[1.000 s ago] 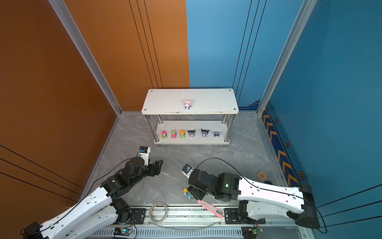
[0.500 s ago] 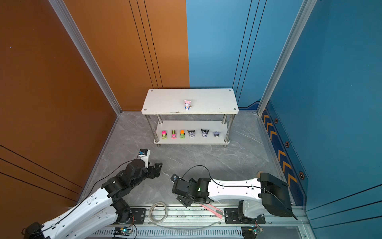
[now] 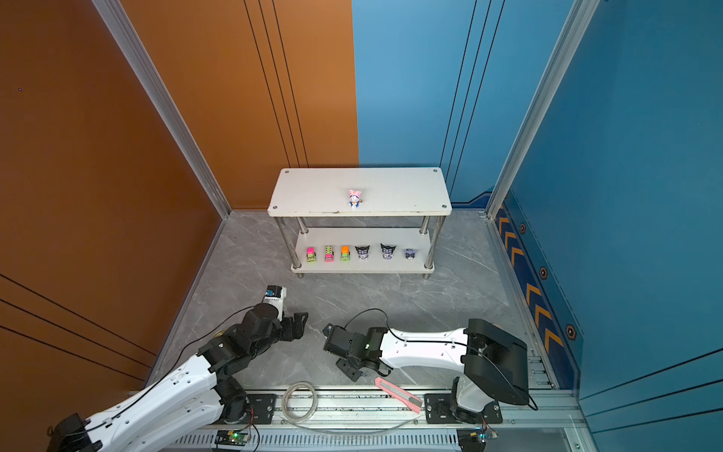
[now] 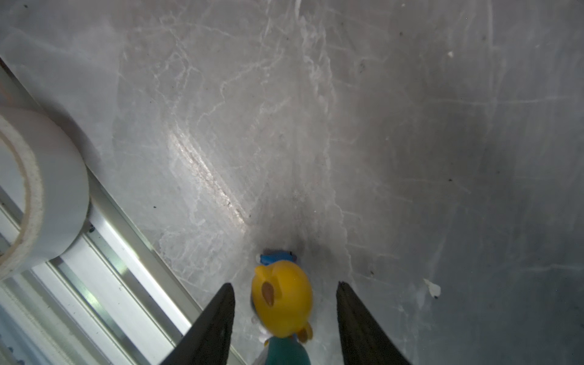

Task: Organize plastic toys on shelves
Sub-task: Pick up the plastic toy from the bottom-center of the table.

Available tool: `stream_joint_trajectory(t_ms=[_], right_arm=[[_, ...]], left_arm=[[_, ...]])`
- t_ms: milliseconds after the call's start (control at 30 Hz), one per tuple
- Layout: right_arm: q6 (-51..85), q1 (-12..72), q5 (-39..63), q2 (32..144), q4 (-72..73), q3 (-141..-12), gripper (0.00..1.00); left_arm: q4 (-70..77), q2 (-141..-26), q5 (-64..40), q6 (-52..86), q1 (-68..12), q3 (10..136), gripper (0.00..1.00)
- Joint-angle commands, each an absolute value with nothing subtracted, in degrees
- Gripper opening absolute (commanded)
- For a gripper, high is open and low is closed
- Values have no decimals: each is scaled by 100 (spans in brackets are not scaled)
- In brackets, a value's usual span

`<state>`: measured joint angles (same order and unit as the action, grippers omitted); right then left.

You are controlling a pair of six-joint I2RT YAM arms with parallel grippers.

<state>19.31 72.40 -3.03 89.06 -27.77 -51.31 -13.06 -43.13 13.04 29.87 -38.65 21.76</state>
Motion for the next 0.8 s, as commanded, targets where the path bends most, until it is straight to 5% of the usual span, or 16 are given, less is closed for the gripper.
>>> stream_joint_trajectory(t_ms=[0,367,767], right_arm=[[1870,7232,-61,9076,-2732,-5317,51],[1707,7077,-83,9181,-2685,-5463,27],[1386,6572,33,8657,-3936,-6269,20]], left_arm=[[-1160,-4351,1265,2963,-3874,2145,85],[-1139,-4451,1267,2943,-3867,2156,85],[-1139,-4540,1264,2839,-3835,2285,85]])
